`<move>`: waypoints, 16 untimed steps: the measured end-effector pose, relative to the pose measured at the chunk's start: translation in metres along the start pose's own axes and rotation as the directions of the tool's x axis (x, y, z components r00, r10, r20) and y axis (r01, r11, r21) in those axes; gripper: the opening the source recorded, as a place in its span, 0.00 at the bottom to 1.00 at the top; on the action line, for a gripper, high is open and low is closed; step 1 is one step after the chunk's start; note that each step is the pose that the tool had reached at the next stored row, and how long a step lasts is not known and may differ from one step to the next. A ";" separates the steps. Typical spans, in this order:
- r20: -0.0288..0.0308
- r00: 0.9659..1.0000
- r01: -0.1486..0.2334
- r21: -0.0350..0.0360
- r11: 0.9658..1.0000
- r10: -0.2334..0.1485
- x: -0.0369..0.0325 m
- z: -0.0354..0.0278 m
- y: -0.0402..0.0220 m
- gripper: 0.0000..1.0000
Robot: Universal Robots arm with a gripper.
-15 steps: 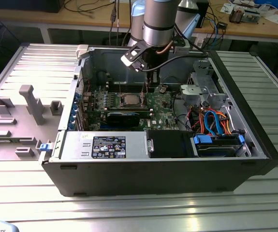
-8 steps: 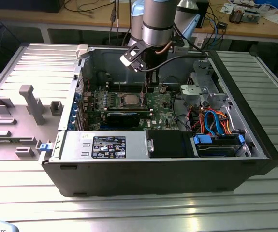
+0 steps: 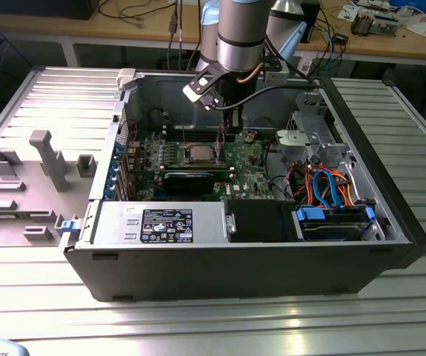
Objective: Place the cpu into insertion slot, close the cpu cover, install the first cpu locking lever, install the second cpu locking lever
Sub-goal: 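Close the cpu cover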
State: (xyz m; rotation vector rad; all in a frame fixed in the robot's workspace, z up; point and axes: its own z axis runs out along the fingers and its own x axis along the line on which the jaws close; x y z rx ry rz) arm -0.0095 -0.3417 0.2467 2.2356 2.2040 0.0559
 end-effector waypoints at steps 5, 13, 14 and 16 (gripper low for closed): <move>0.000 1.000 0.000 0.000 1.000 0.000 0.0000 0.0000 -0.0017 0.11; 0.000 1.000 0.000 0.000 1.000 0.000 -0.0001 0.0000 -0.0035 0.11; 0.000 1.000 0.000 0.000 1.000 0.000 -0.0001 0.0000 -0.0038 0.11; 0.000 1.000 0.000 0.000 1.000 0.000 -0.0001 -0.0001 -0.0046 0.11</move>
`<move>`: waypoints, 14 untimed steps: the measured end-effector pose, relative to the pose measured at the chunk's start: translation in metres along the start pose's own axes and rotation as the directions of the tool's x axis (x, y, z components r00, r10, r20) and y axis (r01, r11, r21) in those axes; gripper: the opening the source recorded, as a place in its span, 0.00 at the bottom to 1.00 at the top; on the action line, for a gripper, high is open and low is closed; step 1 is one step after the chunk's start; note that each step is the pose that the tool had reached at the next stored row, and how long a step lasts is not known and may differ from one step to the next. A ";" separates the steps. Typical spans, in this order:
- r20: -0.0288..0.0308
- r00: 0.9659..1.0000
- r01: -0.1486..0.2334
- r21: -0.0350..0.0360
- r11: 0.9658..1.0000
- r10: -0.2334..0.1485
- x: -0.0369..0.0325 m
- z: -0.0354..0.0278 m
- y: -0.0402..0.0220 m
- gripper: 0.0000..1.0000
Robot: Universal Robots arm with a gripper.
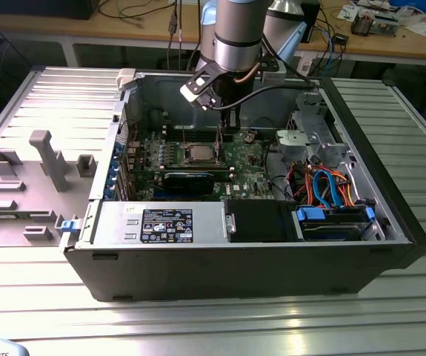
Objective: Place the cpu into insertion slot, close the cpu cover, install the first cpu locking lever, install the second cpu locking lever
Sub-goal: 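Close the cpu cover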
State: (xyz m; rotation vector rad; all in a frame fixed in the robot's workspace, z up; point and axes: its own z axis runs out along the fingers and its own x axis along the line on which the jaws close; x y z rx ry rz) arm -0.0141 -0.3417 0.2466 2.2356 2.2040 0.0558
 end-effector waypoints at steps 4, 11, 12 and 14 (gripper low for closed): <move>0.000 1.000 0.000 0.000 1.000 0.000 0.0000 0.0000 -0.0013 0.11; 0.000 1.000 0.000 0.000 1.000 0.000 -0.0001 0.0003 -0.0026 0.11; 0.000 1.000 0.000 0.000 1.000 0.000 -0.0001 0.0004 -0.0030 0.11; 0.000 1.000 0.000 0.000 1.000 0.000 -0.0001 0.0006 -0.0040 0.11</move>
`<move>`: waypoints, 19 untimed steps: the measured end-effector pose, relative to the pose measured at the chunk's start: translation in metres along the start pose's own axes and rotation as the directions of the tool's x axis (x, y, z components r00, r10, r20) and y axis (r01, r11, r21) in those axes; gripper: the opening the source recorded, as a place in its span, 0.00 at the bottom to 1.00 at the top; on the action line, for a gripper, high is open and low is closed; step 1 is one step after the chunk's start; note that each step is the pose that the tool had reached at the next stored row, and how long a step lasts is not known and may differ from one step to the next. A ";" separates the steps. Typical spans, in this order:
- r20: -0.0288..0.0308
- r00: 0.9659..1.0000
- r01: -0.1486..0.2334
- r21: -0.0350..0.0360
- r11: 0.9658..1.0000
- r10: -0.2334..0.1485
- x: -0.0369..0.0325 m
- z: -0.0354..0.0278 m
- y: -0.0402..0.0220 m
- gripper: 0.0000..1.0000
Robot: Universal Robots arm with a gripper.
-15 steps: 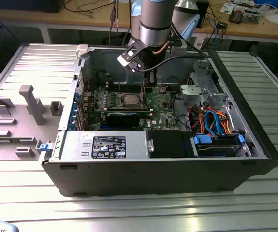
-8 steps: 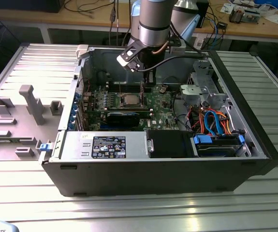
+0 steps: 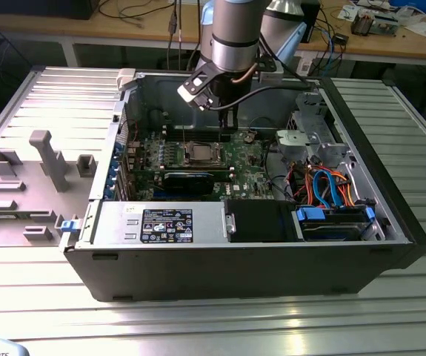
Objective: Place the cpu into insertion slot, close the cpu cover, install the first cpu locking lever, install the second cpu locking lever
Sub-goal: 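Close the cpu cover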
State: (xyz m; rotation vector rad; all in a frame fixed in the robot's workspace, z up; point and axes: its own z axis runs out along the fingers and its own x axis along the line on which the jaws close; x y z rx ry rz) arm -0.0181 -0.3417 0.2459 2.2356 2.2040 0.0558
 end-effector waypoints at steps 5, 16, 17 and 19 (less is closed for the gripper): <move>0.000 1.000 0.000 0.000 1.000 0.000 0.0000 0.0002 -0.0012 0.11; 0.000 1.000 0.003 0.000 1.000 -0.003 -0.0003 0.0053 -0.0154 0.11; -0.001 1.000 0.003 0.000 1.000 -0.003 -0.0004 0.0063 -0.0166 0.11; -0.001 1.000 0.003 0.001 1.000 -0.003 -0.0004 0.0078 -0.0179 0.11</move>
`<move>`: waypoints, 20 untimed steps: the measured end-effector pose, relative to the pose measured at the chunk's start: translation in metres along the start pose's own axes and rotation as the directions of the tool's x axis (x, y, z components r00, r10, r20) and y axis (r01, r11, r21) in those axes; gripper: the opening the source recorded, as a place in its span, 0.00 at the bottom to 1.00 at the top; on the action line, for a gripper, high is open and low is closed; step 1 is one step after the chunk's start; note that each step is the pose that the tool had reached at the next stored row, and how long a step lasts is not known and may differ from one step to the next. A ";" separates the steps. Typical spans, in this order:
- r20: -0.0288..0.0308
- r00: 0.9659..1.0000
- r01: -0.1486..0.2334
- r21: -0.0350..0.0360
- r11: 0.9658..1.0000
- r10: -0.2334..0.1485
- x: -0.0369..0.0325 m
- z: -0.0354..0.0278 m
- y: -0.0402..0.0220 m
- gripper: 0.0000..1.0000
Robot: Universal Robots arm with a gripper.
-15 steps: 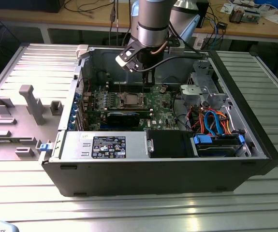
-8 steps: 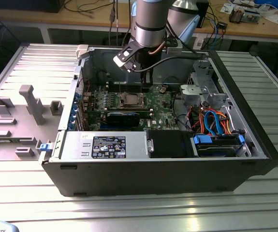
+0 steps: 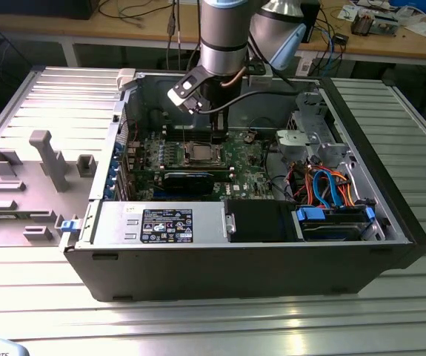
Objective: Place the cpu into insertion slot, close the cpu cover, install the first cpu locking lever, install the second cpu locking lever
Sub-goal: 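Close the cpu cover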
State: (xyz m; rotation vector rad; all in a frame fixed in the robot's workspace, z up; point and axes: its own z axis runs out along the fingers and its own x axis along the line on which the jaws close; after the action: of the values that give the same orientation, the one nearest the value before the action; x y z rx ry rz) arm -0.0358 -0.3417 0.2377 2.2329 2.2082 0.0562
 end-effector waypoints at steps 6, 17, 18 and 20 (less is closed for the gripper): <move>0.000 1.000 0.004 0.030 1.000 -0.004 -0.0001 0.0026 -0.0019 0.11; -0.001 0.999 0.036 0.037 0.999 -0.036 -0.0007 0.0133 -0.0318 0.11; -0.001 0.999 0.037 0.037 0.999 -0.037 -0.0007 0.0137 -0.0341 0.11; -0.001 0.999 0.038 0.037 0.999 -0.038 -0.0008 0.0144 -0.0380 0.11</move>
State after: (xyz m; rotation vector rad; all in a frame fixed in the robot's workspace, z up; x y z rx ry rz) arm -0.0735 -0.3417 0.2223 2.2085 2.2691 0.0159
